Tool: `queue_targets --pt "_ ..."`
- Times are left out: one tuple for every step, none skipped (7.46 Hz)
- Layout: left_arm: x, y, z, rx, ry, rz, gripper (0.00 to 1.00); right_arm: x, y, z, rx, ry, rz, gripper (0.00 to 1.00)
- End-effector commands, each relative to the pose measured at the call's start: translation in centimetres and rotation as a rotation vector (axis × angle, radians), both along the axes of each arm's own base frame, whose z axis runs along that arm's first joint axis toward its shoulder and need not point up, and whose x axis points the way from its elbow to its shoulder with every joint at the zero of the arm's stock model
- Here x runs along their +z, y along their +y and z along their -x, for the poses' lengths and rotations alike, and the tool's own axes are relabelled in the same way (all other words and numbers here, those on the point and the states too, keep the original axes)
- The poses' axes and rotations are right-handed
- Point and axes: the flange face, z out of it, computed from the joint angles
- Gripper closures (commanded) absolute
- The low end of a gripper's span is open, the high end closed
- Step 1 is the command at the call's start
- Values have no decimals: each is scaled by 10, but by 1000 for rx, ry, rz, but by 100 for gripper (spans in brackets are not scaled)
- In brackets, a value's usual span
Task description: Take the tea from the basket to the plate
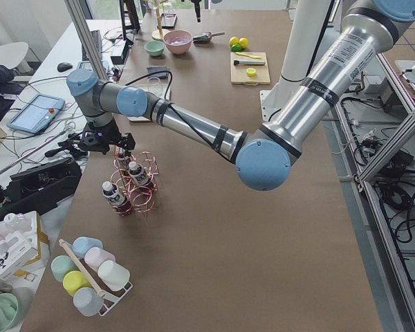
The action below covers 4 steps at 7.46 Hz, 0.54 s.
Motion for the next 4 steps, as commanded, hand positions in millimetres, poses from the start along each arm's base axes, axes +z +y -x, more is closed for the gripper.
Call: queue_targets --pt "-12 -4 -1 -8 4 -6 24 -1 -5 6 -11 38 -26 0" --pt "-14 -4 -3 -11 4 -3 32 -1 -5 7 -8 37 -23 0" --pt "-13 -4 -4 -12 4 2 38 -2 -4 7 -8 32 -23 0" --pt "-11 -3 -4 -12 4 4 42 -4 -3 6 -8 28 -24 0"
